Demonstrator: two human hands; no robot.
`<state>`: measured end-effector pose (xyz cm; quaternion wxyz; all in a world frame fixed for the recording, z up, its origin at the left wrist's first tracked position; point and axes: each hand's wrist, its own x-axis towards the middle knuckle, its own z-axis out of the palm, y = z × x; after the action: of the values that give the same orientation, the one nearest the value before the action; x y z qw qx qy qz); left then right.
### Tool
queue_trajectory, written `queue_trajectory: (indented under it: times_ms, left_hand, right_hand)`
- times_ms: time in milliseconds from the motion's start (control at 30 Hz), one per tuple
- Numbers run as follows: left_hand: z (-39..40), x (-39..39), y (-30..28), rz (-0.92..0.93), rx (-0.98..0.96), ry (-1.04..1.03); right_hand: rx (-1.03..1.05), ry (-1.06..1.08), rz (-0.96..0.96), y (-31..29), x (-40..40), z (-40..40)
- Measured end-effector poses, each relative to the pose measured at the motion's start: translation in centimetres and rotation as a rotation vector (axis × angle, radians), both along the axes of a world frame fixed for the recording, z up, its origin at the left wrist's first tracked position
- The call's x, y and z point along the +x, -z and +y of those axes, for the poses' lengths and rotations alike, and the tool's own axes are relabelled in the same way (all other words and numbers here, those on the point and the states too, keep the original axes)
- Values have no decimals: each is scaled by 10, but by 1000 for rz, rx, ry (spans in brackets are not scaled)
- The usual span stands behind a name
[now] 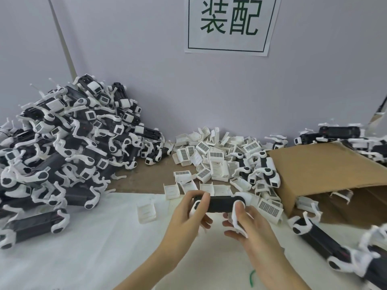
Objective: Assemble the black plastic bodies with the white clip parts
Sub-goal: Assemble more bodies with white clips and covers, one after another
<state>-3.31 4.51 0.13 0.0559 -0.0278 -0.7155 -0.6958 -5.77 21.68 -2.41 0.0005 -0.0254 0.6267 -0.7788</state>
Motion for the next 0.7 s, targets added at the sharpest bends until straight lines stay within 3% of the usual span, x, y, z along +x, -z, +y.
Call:
queue_trajectory:
  times_ms: [233, 367, 433, 567, 700]
  left_hand:
    - [-4, 0, 8, 50, -16, -5]
    - [-9, -2, 10, 74, 10, -13]
    - [-14, -4, 9, 120, -17, -1]
    - [-29, -10, 9, 287, -177, 134]
    - [-42, -15, 5, 461, -509, 222]
  right_hand:
    - [55, -59, -19, 3, -1, 4]
    - [219, -131, 64, 3, -2, 7]
    - [180, -155, 56, 3, -3, 8]
    - [41, -148, -47, 2, -2, 7]
    - [-73, -145, -171, -2, 0, 6]
